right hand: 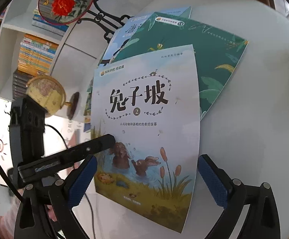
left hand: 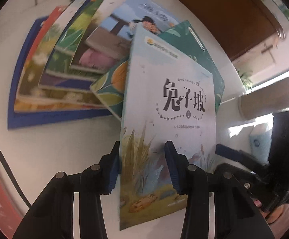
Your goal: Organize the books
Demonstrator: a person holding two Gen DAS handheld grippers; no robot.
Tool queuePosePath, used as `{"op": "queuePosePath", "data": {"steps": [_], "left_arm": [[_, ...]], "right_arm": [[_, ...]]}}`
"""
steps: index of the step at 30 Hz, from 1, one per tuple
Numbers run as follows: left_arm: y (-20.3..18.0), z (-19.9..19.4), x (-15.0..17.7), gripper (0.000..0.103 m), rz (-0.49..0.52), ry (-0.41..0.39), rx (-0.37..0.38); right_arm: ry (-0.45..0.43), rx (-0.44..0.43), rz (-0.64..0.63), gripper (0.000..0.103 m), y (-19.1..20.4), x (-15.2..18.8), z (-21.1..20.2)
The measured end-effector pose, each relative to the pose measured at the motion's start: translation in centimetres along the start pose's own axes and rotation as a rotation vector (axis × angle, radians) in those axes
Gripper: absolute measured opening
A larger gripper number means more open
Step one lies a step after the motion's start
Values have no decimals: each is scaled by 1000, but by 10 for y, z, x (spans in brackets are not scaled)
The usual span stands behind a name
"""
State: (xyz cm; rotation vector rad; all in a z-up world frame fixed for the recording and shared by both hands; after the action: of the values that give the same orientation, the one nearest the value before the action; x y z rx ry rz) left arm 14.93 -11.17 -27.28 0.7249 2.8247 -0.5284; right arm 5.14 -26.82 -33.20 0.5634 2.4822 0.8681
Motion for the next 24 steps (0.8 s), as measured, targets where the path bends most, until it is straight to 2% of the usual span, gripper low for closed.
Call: {"op": "queuePosePath", "data": {"steps": [1, 3, 4, 5, 6, 8, 10, 13, 17, 22, 24], "left_arm": [[-1, -2, 0, 37, 7, -5, -9], [-1, -7, 1, 34, 8, -20, -30], [1, -8, -1, 32, 7, -28, -37], [3, -11, 1, 30, 5, -36, -38], [5, -15, 2, 28, 1, -43, -28], [8, -22, 5, 27, -1, -58, 14], [8, -29, 7, 27, 3, -80, 34], [6, -39, 11, 27, 17, -108, 24], [11, -52, 11, 27, 1, -138, 24], [25, -61, 21, 27, -29, -151, 20], [29, -63, 24, 27, -41, -158, 29]], "right_arm": [[3, 17, -6, 92, 0, 0, -1], [-4, 58, -7, 67, -1, 2, -7], [-18, 56, -2, 60, -3, 3, -12], [-36, 40, 8, 47, -4, 5, -18], [-64, -6, 22, 39, -5, 6, -28], [-85, -87, 17, 31, 0, 8, -41], [-85, -111, -29, 30, 10, 9, -47], [-42, -108, -78, 30, 25, 12, -40], [-19, -52, -116, 30, 46, 18, -27], [-3, -33, -146, 23, 56, 23, -23], [-4, -5, -178, 14, 62, 24, -22]]}}
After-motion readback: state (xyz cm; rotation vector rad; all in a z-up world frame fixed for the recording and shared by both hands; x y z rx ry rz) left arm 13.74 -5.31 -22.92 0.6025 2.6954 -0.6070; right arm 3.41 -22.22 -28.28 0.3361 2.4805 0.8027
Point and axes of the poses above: each gripper's, at about its wrist camera, not at the fingertips, and z roughly the way its jaws point, y to its left, x to its underside, the point moved 2 cm from there along z, roughly the way its jaws point
